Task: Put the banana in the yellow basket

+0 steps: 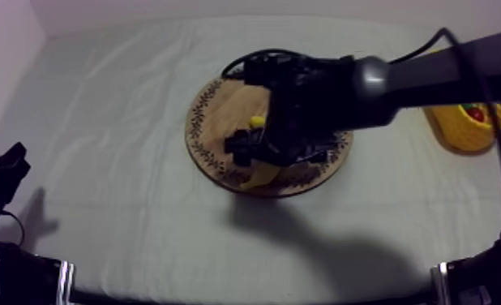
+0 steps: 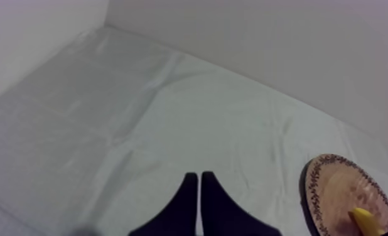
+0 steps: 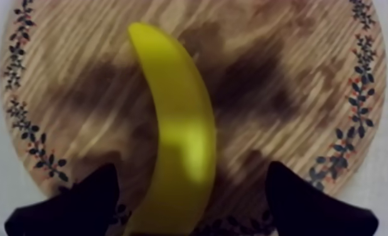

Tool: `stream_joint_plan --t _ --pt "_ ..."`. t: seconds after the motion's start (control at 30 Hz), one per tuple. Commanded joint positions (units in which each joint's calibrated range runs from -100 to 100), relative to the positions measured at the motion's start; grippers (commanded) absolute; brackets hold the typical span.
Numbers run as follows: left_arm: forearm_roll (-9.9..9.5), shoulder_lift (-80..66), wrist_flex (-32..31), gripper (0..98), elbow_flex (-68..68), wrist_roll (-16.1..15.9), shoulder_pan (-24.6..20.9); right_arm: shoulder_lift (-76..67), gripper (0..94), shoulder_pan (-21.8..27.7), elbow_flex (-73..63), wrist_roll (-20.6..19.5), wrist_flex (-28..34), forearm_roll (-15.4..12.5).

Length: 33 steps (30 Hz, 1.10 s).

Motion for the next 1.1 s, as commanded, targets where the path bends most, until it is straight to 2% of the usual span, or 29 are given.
stream_joint_plan --t 0.0,0.07,0.33,0.43,0.6,0.7,0.77,0.9,1.07 --pt "0.02 0.0 0.0 0.1 0.0 0.0 0.0 3.6 80.1 0.3 -2.2 0.8 1.8 -0.3" --pt "0.02 0.0 0.0 0.1 0.0 0.0 0.0 4.9 73.4 1.0 -3.6 2.4 1.8 -1.2" --pt "0.02 0.0 0.0 0.1 0.0 0.0 0.0 6.6 28.6 3.3 -5.9 8.3 -2.8 -4.6" --pt "0.02 0.0 0.0 0.1 0.0 0.0 0.0 5.3 19.8 3.7 -4.9 8.6 -4.3 -5.0" --pt "0.02 0.0 0.0 0.1 0.0 0.0 0.0 -0.8 17.1 3.1 -0.3 6.7 -6.4 -3.3" --pt "0.02 0.0 0.0 0.1 0.0 0.0 0.0 -6.2 17.7 1.8 3.7 5.2 -5.1 -1.0" --pt "0.02 0.0 0.0 0.1 0.0 0.0 0.0 -10.8 18.2 1.4 6.3 5.6 -4.0 -0.4" --pt "0.02 0.0 0.0 0.1 0.0 0.0 0.0 -21.2 17.8 3.2 9.8 10.9 -2.3 -2.9" --pt "0.02 0.0 0.0 0.1 0.0 0.0 0.0 -30.8 17.3 9.9 12.4 18.5 -1.6 -6.0"
